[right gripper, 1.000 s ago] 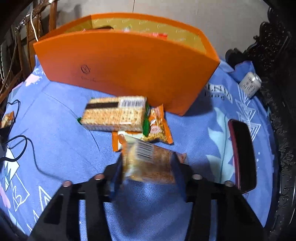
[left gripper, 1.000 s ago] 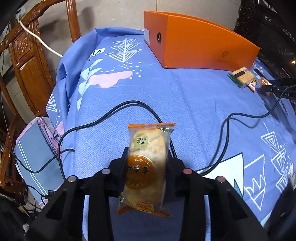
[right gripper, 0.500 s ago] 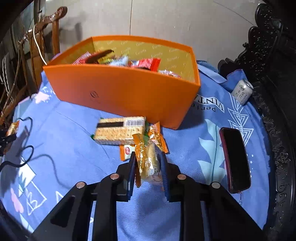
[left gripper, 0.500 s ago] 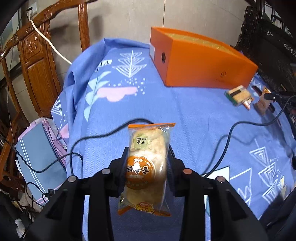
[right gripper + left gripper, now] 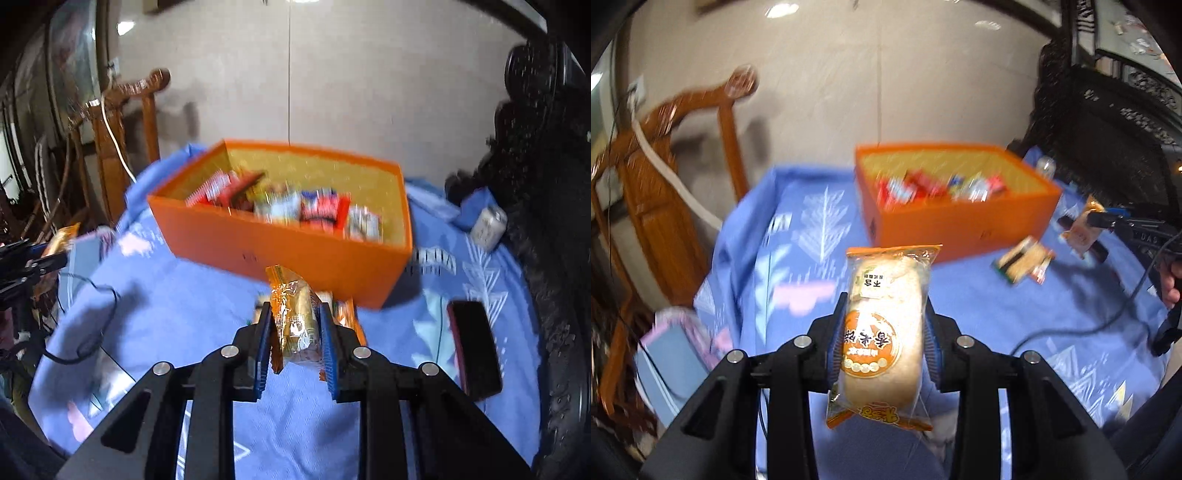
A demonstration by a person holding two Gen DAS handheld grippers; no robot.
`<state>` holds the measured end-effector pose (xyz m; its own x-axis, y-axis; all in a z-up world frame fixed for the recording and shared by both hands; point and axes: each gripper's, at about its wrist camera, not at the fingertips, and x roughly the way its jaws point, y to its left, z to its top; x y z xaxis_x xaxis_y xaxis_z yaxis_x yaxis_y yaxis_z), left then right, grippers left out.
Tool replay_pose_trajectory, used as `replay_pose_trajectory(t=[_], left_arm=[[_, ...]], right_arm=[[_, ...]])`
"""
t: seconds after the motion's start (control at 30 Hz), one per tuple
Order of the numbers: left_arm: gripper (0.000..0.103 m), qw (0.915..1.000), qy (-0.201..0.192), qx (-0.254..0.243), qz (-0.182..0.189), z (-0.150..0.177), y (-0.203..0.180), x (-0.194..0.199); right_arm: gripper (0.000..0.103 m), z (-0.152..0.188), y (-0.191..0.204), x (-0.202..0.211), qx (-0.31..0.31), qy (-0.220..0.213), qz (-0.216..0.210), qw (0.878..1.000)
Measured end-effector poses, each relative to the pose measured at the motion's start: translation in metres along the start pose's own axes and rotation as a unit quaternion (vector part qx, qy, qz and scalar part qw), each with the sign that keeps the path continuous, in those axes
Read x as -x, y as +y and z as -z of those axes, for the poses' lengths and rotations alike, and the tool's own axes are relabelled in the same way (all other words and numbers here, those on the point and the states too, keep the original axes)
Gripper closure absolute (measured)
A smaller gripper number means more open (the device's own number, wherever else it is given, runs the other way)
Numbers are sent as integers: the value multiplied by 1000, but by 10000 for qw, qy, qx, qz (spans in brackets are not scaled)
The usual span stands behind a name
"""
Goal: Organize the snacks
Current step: 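Carry both bags over the orange box and open both tools to drop them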
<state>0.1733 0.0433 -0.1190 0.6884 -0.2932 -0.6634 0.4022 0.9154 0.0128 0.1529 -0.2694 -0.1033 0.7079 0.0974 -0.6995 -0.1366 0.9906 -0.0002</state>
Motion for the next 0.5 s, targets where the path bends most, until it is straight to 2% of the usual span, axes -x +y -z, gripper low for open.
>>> replay_pose_trajectory(t=[0.2, 0.5], left_arm=[[68, 9989, -392, -231, 130, -73, -21, -6], [68, 9991, -389, -152, -94, -182, -47, -56]], right_arm=[[78, -46, -9, 23, -96, -681, -154, 9975], [78, -116, -32, 0, -193, -1144, -203, 9930]])
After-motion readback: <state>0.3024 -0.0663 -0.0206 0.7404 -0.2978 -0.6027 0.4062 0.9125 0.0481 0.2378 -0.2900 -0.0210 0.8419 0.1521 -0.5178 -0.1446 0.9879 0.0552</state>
